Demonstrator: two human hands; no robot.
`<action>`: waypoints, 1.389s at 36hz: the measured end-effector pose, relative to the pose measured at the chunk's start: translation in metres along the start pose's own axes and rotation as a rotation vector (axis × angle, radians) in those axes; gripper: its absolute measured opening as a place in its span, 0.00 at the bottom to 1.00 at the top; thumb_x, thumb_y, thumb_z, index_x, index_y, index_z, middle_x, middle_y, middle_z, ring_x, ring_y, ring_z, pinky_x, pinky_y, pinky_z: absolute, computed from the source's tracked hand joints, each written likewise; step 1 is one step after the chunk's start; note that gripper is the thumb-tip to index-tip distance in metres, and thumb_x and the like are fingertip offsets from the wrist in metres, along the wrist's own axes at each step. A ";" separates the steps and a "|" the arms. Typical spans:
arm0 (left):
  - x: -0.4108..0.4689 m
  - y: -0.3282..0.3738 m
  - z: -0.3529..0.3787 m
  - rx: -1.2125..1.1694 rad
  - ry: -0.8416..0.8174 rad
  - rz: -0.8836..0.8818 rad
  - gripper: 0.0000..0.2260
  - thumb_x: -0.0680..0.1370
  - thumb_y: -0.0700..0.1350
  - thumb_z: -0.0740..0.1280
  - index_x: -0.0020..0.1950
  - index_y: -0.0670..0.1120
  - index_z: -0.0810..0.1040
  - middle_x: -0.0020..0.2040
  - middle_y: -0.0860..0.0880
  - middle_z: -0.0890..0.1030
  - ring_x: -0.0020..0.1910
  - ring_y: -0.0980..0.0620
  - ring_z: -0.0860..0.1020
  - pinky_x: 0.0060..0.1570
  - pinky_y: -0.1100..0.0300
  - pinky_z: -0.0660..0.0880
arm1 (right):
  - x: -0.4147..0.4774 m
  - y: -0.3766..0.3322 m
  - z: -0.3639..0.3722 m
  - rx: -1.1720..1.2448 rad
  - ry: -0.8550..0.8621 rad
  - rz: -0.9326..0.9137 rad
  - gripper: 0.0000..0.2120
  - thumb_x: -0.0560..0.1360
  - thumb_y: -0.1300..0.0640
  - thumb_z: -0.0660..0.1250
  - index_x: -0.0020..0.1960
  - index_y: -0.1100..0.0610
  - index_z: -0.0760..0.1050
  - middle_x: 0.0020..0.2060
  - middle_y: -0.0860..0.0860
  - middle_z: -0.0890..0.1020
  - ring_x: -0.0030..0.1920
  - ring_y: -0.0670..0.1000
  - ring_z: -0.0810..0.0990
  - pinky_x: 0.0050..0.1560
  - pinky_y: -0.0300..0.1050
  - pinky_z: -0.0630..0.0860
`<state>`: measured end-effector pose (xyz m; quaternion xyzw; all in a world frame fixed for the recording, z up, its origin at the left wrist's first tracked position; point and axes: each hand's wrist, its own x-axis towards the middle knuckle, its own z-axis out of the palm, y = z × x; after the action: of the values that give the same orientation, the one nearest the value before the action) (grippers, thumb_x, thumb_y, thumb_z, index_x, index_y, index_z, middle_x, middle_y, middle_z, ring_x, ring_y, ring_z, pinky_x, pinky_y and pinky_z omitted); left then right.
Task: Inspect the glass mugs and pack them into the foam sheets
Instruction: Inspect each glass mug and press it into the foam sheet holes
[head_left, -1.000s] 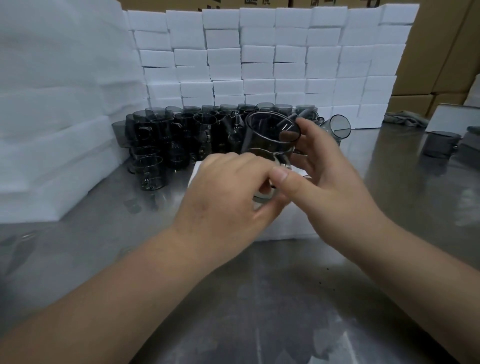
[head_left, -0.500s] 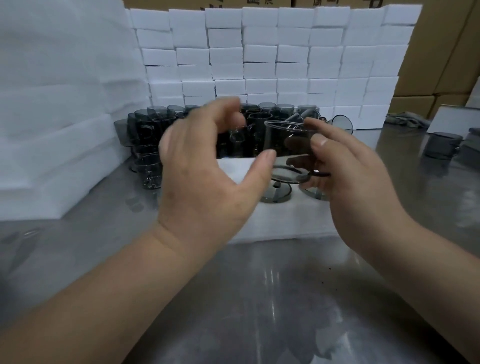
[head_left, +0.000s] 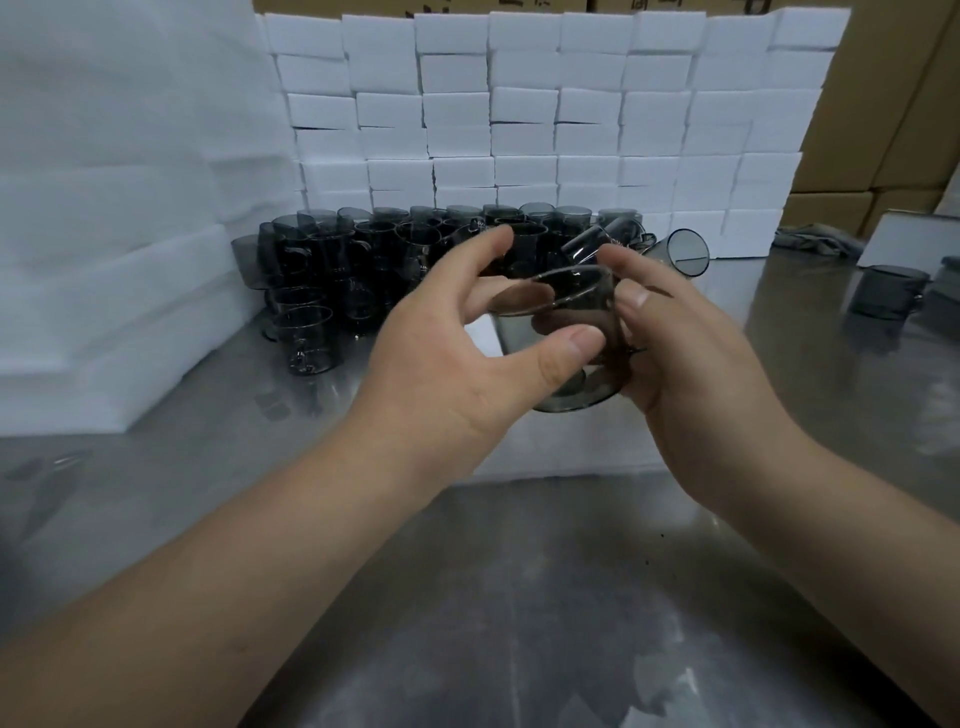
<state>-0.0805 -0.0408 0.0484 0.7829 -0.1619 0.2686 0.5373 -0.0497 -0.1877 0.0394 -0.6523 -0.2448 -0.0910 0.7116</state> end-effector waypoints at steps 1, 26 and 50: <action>0.001 0.000 0.000 0.005 0.032 0.010 0.29 0.57 0.64 0.68 0.57 0.64 0.66 0.47 0.70 0.79 0.55 0.69 0.74 0.59 0.67 0.70 | 0.001 -0.001 0.000 0.005 0.008 -0.003 0.21 0.63 0.42 0.65 0.55 0.44 0.72 0.45 0.48 0.84 0.47 0.48 0.83 0.39 0.44 0.77; 0.045 -0.057 -0.030 0.322 0.298 -0.172 0.25 0.74 0.50 0.66 0.70 0.53 0.65 0.62 0.52 0.71 0.51 0.60 0.73 0.54 0.63 0.69 | -0.001 -0.001 0.001 -1.184 -0.392 -0.073 0.27 0.68 0.39 0.56 0.66 0.39 0.67 0.63 0.43 0.73 0.66 0.45 0.65 0.65 0.45 0.64; 0.068 -0.074 -0.024 0.482 -0.128 -0.250 0.21 0.80 0.52 0.56 0.73 0.61 0.59 0.67 0.52 0.59 0.50 0.59 0.65 0.49 0.73 0.58 | 0.000 0.002 0.001 -1.268 -0.450 -0.159 0.28 0.67 0.37 0.52 0.66 0.40 0.67 0.60 0.43 0.76 0.66 0.46 0.63 0.59 0.41 0.61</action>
<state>0.0083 0.0113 0.0396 0.9174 -0.0293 0.1810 0.3531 -0.0488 -0.1860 0.0380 -0.9266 -0.3335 -0.1308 0.1144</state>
